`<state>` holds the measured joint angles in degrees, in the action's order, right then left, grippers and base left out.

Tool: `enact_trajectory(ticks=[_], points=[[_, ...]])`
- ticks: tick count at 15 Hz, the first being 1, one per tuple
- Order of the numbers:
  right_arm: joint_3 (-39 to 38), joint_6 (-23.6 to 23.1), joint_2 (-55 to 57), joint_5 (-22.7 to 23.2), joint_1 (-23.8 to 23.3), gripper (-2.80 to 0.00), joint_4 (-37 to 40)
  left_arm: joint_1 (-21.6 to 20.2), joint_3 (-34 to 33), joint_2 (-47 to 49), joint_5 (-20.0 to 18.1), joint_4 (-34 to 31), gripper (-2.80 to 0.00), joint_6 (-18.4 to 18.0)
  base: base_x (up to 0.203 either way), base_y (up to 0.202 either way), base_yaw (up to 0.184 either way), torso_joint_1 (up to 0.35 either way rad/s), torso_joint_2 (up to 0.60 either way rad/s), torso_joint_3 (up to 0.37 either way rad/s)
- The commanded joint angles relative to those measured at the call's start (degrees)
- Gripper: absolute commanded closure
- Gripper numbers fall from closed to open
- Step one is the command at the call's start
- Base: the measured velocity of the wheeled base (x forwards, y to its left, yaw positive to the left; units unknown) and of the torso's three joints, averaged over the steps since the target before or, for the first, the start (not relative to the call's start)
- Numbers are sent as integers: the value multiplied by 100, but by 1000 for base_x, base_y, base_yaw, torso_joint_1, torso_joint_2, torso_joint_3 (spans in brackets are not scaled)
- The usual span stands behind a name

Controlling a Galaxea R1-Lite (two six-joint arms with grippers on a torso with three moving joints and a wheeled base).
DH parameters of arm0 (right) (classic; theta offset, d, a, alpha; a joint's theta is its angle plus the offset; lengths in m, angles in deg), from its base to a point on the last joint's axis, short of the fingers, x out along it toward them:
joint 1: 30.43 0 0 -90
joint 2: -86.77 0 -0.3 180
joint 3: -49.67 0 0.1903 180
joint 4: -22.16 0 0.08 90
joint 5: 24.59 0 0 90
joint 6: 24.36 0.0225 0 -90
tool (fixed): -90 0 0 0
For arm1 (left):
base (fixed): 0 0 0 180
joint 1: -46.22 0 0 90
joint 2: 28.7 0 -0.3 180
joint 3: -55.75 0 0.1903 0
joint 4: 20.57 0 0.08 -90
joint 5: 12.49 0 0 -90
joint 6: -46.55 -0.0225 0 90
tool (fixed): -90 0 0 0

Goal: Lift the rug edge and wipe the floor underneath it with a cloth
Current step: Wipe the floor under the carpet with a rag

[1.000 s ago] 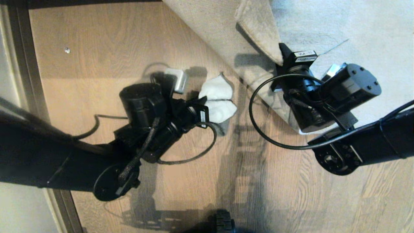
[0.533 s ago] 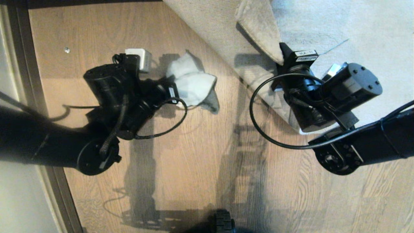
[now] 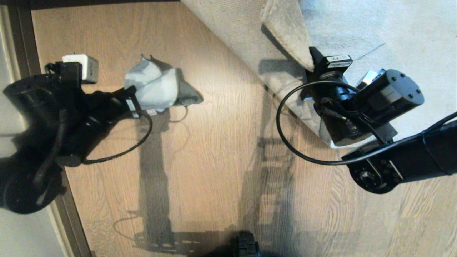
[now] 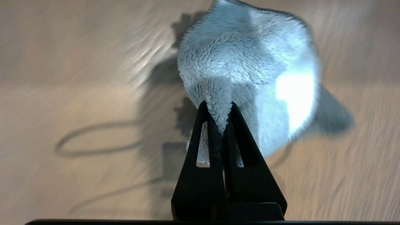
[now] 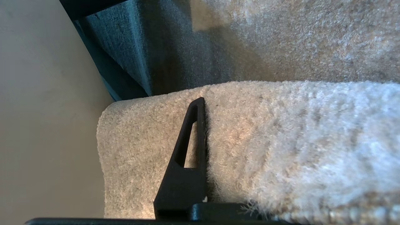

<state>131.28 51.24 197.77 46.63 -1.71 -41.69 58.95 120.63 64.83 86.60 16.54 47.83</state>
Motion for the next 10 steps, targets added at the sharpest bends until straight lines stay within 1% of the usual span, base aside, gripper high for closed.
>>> enact_trajectory(ticks=[1, 3, 5, 6, 8, 10], points=[[-94, 42, -63, -6, 8, 0, -274, -98, -786, -750, -10, -16, 0, 4, 0, 0, 0, 0, 0, 0], [-190, 44, -131, -3, 2, 0, -274, 79, -1454, -1226, -20, -128, 0, 4, 0, 0, 0, 0, 0, 0], [-208, 42, -148, -5, 2, 0, -274, 386, -1976, -1618, -28, -394, 0, 4, 0, 0, 0, 0, 0, 0], [-208, 33, -161, -3, 6, 0, -274, 613, -2142, -1736, -29, -538, 0, 4, 0, 0, 0, 0, 0, 0], [-208, 33, -166, -12, 11, 0, -274, 1095, -2368, -1801, -23, -610, 0, -1, 0, 0, 0, 0, 0, 0], [-220, 27, -166, -12, 4, 0, -274, 1728, -2567, -1797, -23, -622, 0, -4, 0, 0, 0, 0, 0, 0]])
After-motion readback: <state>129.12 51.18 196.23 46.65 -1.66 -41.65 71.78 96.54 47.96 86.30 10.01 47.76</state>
